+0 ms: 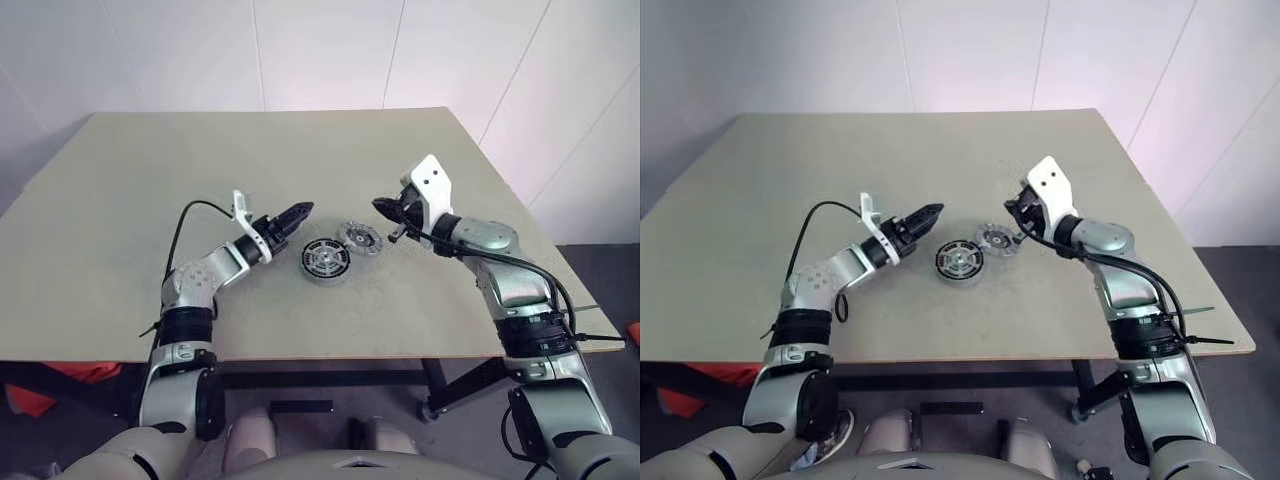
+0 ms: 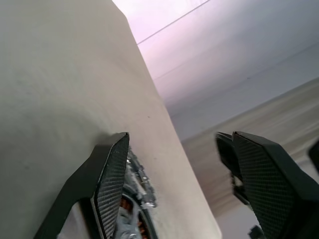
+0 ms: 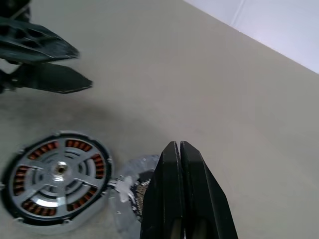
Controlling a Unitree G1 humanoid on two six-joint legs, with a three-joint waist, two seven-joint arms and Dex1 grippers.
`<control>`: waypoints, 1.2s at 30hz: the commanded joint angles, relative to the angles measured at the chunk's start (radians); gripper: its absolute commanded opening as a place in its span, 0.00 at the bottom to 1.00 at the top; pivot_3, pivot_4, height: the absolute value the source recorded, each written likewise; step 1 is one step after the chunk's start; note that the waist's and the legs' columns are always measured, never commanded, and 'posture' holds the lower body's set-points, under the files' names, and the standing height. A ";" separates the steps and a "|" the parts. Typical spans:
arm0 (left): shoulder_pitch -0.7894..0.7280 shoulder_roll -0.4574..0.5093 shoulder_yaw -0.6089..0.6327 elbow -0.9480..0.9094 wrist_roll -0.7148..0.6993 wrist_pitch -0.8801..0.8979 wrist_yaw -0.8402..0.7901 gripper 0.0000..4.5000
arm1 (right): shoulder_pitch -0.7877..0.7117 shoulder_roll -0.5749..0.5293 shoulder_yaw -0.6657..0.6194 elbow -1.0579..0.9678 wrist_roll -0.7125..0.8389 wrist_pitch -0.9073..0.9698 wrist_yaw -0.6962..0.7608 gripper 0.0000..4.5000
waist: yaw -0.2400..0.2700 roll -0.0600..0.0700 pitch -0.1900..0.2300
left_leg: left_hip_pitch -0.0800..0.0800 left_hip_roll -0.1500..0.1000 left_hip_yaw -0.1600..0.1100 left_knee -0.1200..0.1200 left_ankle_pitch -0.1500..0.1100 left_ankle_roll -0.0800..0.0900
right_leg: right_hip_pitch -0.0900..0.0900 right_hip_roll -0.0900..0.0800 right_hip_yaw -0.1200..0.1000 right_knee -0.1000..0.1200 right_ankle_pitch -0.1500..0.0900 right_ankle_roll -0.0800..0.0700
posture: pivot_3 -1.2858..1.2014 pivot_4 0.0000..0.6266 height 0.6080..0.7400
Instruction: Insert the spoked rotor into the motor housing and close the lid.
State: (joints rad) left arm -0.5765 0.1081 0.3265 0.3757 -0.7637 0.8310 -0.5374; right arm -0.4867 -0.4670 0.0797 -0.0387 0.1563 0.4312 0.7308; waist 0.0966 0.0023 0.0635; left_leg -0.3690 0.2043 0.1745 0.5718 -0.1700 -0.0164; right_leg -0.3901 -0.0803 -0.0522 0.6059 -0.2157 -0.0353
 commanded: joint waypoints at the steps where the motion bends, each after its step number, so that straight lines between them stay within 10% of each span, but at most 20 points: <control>1: 0.007 0.050 -0.033 -0.015 0.067 -0.076 -0.023 0.78 | 0.016 0.016 0.045 -0.077 0.013 0.017 0.015 0.00 | 0.001 0.000 0.000 | 0.000 0.000 0.000 0.000 0.000 0.000 | 0.000 0.000 0.000 0.000 0.000 0.000 | 0.52 0.00 1.00; 20: 0.022 0.104 -0.012 0.020 0.128 -0.170 -0.003 0.78 | 0.042 0.075 0.127 0.068 -0.056 -0.035 -0.032 0.00 | 0.002 0.000 0.000 | 0.000 -0.001 0.000 0.000 0.000 -0.001 | 0.000 -0.001 0.000 0.000 0.000 0.001 | 0.52 0.00 1.00; 29: 0.011 0.091 -0.039 0.059 0.160 -0.205 -0.021 0.78 | 0.010 -0.244 0.189 -0.097 -0.127 -0.229 0.278 0.00 | 0.008 0.000 0.000 | 0.000 -0.001 0.000 0.000 0.000 0.000 | 0.001 -0.001 0.000 0.000 -0.001 0.001 | 0.52 0.00 1.00; 36: 0.006 0.086 -0.056 0.087 0.183 -0.236 -0.040 0.79 | -0.138 -0.364 0.357 0.116 -0.348 -0.633 0.429 0.51 | -0.003 -0.001 0.001 | 0.001 0.000 0.000 0.001 -0.001 0.001 | 0.001 -0.001 0.000 0.001 -0.005 0.008 | 0.52 0.00 1.00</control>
State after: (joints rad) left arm -0.5469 0.1936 0.2729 0.4759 -0.5824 0.6192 -0.5636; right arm -0.5514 -0.8427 0.4168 0.0448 -0.1445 -0.0969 1.1399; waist 0.0940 0.0014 0.0642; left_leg -0.3686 0.2039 0.1747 0.5735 -0.1706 -0.0154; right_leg -0.3904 -0.0813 -0.0518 0.6077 -0.2186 -0.0304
